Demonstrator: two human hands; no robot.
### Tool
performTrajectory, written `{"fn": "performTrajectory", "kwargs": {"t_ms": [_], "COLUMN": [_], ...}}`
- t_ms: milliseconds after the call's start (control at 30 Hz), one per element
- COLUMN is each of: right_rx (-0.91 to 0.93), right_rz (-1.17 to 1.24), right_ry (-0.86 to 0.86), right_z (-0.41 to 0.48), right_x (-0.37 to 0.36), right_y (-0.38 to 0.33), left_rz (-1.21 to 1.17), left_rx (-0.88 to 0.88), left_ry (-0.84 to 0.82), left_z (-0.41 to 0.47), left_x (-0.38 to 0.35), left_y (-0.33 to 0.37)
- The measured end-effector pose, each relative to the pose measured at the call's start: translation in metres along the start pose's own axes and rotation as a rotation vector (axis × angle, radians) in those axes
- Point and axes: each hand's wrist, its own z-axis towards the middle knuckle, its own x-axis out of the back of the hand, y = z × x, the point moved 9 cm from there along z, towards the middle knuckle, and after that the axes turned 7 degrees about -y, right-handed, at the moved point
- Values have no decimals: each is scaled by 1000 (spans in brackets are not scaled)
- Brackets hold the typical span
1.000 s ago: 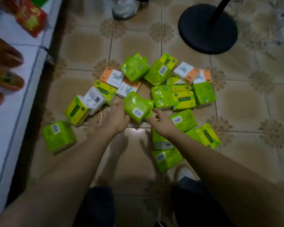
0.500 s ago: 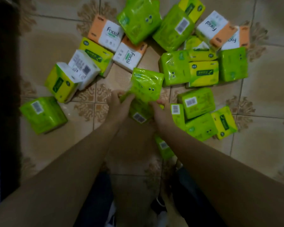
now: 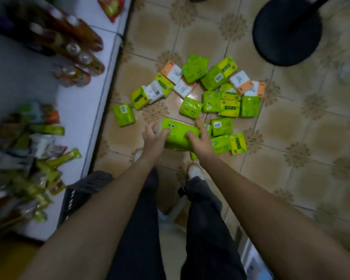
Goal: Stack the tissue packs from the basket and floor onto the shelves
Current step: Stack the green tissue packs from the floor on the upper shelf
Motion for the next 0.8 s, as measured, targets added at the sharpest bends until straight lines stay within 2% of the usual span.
{"fn": "performTrajectory", "kwargs": {"t_ms": [167, 433, 567, 667, 800], "right_rx": [210, 620, 777, 914, 1045], "right_rz": [-157, -324, -349, -345, -380], "right_ry": [-115, -417, -545, -617, -702], "right_z": [-101, -250, -316, -358, -412], "right_x": [-4, -67, -121, -161, -211], "right_y": [-102, -243, -284, -307, -321], "left_rz": [-70, -336, -345, -465, -473], "left_rx": [-192, -441, -594, -718, -803], "left_ry": [114, 486, 619, 712, 859], "left_z": [-116, -276, -336, -383, -440], "left_x": [42, 132, 198, 243, 292], "left_y": [77, 138, 158, 165, 156]}}
